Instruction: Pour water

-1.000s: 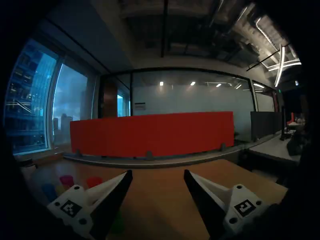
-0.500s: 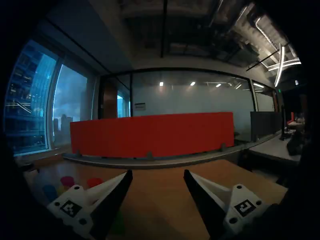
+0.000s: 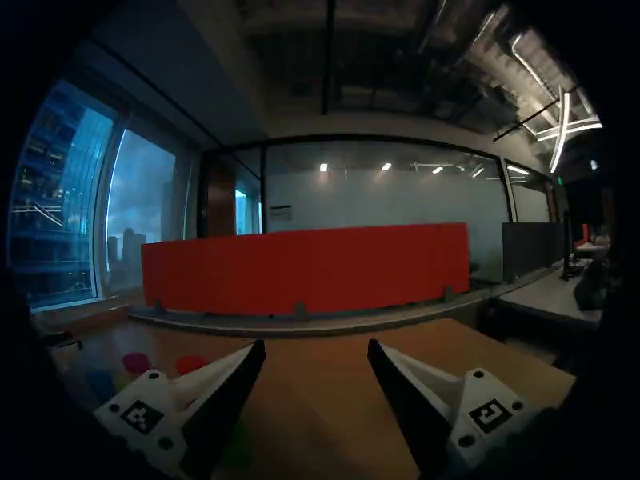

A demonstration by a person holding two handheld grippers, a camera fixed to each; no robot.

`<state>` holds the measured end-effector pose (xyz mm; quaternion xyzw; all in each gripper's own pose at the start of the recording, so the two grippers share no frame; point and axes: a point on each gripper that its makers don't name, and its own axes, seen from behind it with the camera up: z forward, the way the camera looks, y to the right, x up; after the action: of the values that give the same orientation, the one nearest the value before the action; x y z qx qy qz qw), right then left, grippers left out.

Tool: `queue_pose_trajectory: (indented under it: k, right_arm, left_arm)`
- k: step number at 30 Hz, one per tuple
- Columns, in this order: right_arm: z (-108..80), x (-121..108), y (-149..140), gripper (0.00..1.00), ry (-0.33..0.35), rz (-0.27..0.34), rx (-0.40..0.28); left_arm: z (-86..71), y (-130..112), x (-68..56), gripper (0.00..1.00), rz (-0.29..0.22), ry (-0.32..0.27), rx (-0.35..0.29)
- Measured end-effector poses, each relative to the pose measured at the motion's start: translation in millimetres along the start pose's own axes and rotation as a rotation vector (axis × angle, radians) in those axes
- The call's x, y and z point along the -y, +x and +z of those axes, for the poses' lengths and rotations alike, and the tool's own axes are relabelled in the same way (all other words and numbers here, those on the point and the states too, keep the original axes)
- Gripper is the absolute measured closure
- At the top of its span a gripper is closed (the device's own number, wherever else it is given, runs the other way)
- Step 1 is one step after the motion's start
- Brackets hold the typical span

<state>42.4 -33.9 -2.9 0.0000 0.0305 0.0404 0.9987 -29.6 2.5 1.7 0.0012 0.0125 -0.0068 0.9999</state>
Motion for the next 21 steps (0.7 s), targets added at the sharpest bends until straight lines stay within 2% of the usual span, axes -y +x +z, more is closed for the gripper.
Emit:
queue_pose_trajectory:
  k: [12,21]
  right_arm:
    - [-0.9,-2.4,4.3,0.01,-0.001,0.001,-0.006]
    - [-4.8,-5.6,6.0,0.01,0.003,-0.020,-0.017]
  left_arm:
    - [0.8,-2.2,1.0,0.00,0.001,0.002,0.010]
    - [1.4,-2.9,1.0,0.00,0.001,0.002,0.012]
